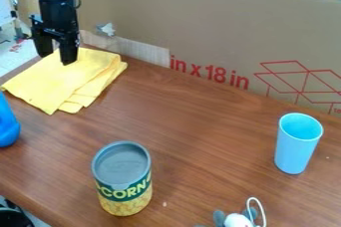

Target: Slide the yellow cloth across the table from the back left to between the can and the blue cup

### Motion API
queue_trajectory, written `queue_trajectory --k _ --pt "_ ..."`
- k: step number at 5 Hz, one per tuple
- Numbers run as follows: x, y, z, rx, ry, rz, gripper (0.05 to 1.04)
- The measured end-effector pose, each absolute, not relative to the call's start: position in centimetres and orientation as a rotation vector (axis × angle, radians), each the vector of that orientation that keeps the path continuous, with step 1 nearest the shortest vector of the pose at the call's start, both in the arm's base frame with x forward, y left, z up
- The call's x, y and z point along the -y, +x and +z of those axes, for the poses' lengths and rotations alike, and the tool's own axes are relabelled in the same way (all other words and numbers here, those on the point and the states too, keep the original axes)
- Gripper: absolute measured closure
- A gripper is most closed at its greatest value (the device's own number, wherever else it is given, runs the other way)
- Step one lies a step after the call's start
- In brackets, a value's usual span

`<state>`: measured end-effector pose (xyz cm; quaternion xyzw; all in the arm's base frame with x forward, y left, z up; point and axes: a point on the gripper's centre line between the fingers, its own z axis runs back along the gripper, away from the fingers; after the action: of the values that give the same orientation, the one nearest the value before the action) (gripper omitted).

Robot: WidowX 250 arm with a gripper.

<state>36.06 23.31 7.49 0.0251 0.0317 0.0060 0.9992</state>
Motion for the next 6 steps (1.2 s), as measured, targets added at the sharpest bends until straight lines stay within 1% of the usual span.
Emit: queue_trajectory --k 1,2,3,4,5,6 --pt "-23.8 37.1 4.9 -0.105 0.018 0.004 0.083" --pt "-23.5 37.1 3.3 -0.128 -0.014 -0.011 0.083" --pt "-22.7 37.4 2.7 -0.085 0.009 -0.013 0.083" --pt "-20.5 37.6 2.8 -0.067 -0.019 -0.048 0.083" --pt "-17.5 38.0 2.8 -0.043 -0.085 -0.047 0.083" --pt "-14.1 38.9 2.4 -0.039 -0.144 -0.031 0.083"
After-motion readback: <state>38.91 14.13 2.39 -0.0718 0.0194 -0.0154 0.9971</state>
